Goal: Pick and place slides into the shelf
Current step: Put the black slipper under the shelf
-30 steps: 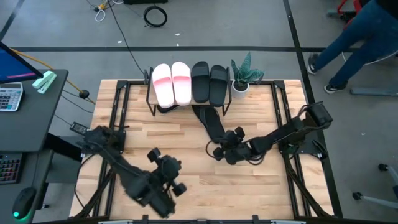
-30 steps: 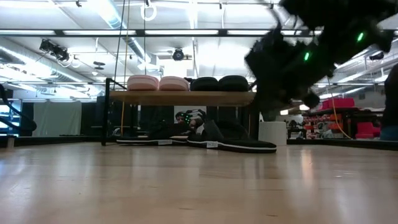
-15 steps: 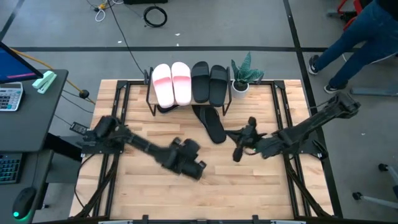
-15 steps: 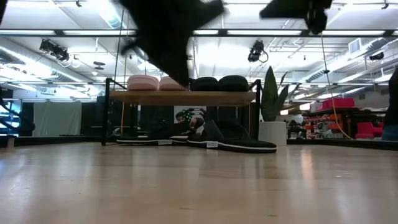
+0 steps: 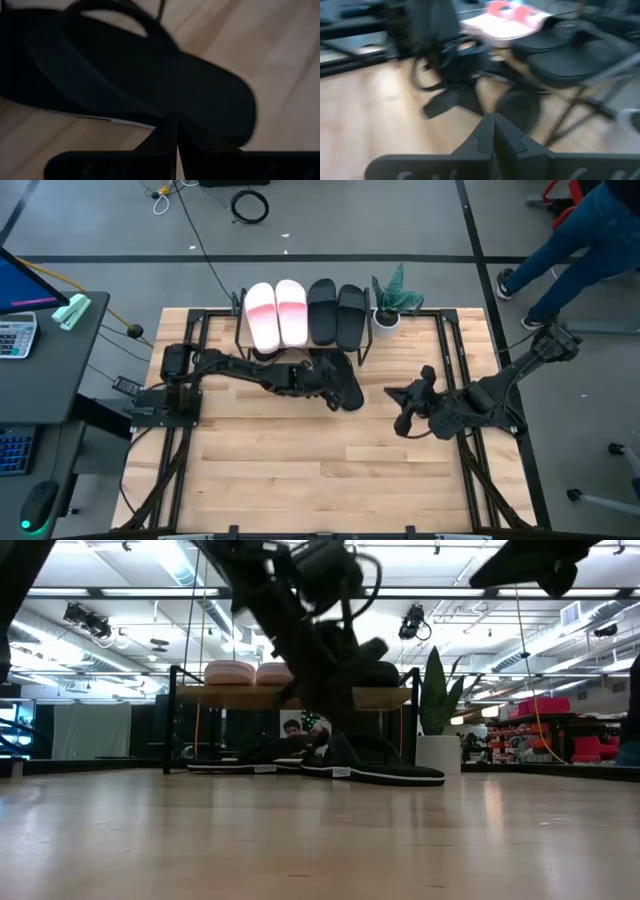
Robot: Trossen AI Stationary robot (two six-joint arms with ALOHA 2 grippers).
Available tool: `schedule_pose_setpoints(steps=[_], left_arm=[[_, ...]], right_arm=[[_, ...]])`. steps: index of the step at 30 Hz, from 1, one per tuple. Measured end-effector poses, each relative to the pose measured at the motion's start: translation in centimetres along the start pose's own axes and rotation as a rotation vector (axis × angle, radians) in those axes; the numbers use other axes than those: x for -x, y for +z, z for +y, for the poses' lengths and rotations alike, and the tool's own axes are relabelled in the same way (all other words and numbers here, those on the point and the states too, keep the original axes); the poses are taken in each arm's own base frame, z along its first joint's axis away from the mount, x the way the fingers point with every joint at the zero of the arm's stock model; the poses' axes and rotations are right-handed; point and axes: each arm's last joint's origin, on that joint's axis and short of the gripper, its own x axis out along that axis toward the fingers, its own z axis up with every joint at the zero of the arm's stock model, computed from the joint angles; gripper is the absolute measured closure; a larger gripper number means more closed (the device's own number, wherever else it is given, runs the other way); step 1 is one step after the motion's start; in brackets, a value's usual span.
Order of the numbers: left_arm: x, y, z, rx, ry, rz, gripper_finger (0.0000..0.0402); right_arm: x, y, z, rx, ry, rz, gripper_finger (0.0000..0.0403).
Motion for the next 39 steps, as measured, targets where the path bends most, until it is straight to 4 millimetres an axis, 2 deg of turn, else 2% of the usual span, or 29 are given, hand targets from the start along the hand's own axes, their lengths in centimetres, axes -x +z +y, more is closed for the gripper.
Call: schedule_pose_setpoints(steps=[3, 9, 13, 18, 24, 39], left_arm=[[-0.9, 0.1, 1.8, 0.034, 0.030, 0.008, 0.0397], [-2.2, -0.2, 5.3, 0.070, 0.089, 0.068, 0.0390], [-2.6, 0.5, 6.5, 0.061, 0.117, 0.055, 0.0393], [-2.7, 0.7, 7.1, 0.046, 0.127, 0.058, 0.0395], [-2.6, 0.0, 6.7, 0.038, 0.160, 0.085, 0.0396], [-1.4, -2.8, 1.9, 0.136, 0.125, 0.005, 0.0393]], right_arm=[[0.0, 0.0, -0.3, 0.003, -0.056, -0.026, 0.0393], [0.0, -0.1, -0.3, 0.013, -0.021, 0.007, 0.0391], [0.0, -0.3, -0.3, 0.028, -0.020, 0.022, 0.0392], [0.0, -0.4, -0.5, 0.041, -0.028, 0.032, 0.0391], [0.0, -0.4, -0.5, 0.040, -0.028, 0.032, 0.0393], [0.0, -0.4, -0.4, 0.025, -0.028, 0.032, 0.0393]])
